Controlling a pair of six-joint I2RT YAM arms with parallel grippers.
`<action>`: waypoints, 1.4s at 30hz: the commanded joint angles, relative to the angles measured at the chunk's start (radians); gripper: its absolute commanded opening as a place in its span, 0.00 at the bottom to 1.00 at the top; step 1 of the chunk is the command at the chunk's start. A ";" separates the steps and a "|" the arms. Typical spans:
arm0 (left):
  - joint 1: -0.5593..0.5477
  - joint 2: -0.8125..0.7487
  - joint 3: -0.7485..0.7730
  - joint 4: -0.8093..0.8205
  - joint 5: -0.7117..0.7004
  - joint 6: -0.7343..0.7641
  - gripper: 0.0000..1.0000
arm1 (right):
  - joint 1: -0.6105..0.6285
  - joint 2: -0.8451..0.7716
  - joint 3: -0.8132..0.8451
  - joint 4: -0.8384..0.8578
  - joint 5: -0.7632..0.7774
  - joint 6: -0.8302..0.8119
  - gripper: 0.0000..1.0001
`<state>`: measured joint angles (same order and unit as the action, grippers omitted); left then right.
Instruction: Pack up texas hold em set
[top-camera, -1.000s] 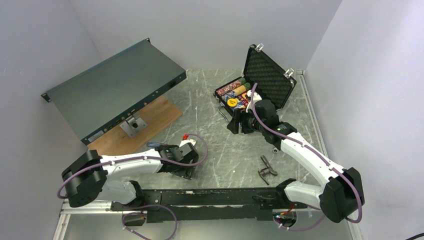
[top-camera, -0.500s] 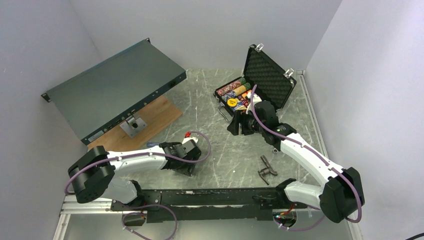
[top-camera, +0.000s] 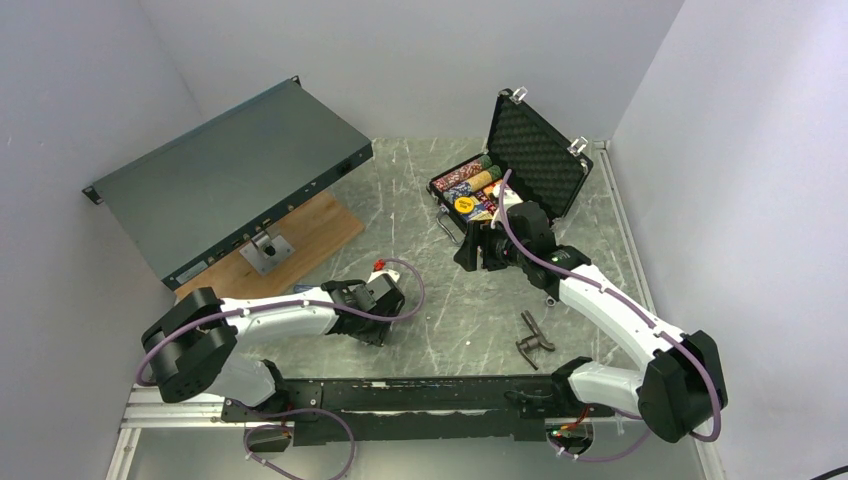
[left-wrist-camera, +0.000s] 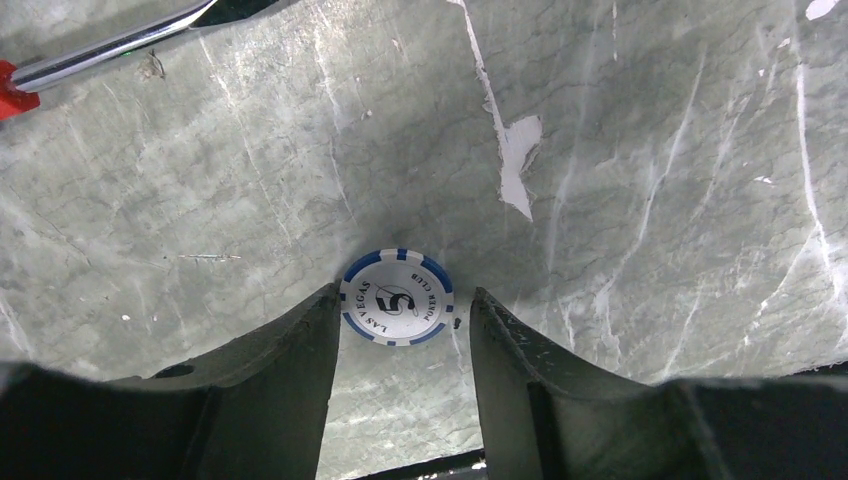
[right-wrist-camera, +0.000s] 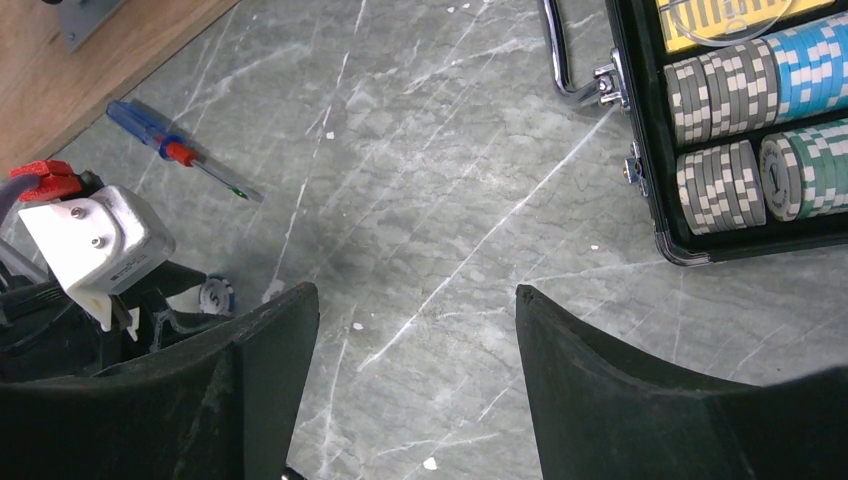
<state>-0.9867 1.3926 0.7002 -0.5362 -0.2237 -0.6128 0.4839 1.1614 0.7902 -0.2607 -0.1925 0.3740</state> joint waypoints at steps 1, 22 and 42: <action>0.003 0.001 -0.004 0.003 0.017 -0.001 0.54 | 0.002 0.003 0.036 0.022 0.009 -0.020 0.74; 0.002 -0.002 -0.002 -0.029 -0.029 0.011 0.34 | 0.002 0.005 0.038 0.003 0.054 -0.034 0.74; -0.007 -0.239 0.292 0.093 0.050 0.495 0.18 | -0.022 0.126 0.136 0.017 -0.312 0.043 0.78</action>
<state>-0.9867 1.1999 0.9634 -0.4992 -0.2573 -0.2413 0.4675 1.2240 0.8272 -0.3042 -0.2180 0.3790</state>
